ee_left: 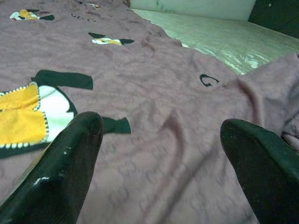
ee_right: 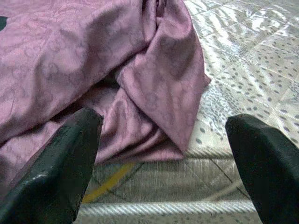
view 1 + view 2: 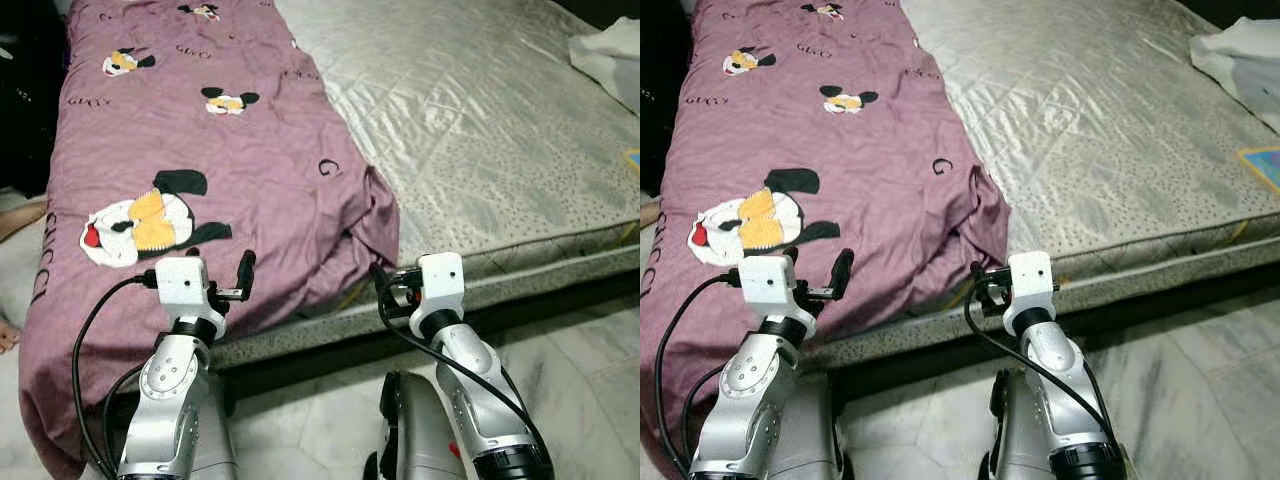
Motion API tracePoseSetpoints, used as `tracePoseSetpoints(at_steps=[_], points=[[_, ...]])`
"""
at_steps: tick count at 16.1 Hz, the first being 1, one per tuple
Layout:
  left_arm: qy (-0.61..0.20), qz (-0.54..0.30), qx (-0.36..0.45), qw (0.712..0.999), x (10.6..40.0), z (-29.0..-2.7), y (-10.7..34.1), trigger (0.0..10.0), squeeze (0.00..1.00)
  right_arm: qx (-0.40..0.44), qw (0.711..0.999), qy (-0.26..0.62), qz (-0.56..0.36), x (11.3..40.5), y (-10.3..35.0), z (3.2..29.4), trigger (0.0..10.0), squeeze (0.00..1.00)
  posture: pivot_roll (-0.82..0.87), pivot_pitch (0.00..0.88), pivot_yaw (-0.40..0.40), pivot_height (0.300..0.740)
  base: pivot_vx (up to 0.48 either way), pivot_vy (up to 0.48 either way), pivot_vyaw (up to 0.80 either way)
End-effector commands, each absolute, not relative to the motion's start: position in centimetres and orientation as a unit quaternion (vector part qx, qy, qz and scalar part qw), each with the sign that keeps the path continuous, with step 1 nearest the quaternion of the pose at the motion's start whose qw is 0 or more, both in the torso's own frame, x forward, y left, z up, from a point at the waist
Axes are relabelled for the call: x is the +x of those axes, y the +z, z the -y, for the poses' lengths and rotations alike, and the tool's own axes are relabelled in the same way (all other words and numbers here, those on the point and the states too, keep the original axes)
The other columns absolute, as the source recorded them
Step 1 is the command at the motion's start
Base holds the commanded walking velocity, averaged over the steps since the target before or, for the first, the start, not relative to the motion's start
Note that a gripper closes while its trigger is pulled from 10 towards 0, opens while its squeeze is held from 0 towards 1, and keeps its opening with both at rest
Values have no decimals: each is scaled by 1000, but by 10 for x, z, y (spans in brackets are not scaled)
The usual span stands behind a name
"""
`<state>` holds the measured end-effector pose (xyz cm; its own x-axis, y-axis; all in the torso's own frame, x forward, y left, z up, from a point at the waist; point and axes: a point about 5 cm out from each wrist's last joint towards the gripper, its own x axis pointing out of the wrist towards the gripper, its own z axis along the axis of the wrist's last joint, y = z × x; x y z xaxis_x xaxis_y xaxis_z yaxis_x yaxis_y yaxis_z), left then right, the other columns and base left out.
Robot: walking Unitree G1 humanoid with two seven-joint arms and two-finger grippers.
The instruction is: Clean up the room
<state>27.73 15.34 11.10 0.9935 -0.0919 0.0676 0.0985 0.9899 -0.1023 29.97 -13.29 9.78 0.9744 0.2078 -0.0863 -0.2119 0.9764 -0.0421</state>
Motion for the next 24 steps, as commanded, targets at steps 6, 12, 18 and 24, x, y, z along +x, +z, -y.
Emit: tracePoseSetpoints(at_steps=[6,12,18,24], points=[[-54,32,-51,997,277,-152,111,10000,0,-22,993,105,-50,300,93,134,10000,0,-42,119,-23,508,271,0,0],[-53,31,-51,997,277,-152,112,10000,0,-31,992,114,-54,302,92,133,10000,0,-39,125,-22,508,87,0,0],[-58,30,-50,997,276,-151,112,10000,0,-39,990,130,-48,305,94,128,10000,0,-35,131,-21,508,264,0,267],[-49,15,-44,998,277,-151,109,10000,0,-47,989,135,-46,314,96,126,10000,0,-30,139,-23,508,87,0,0]])
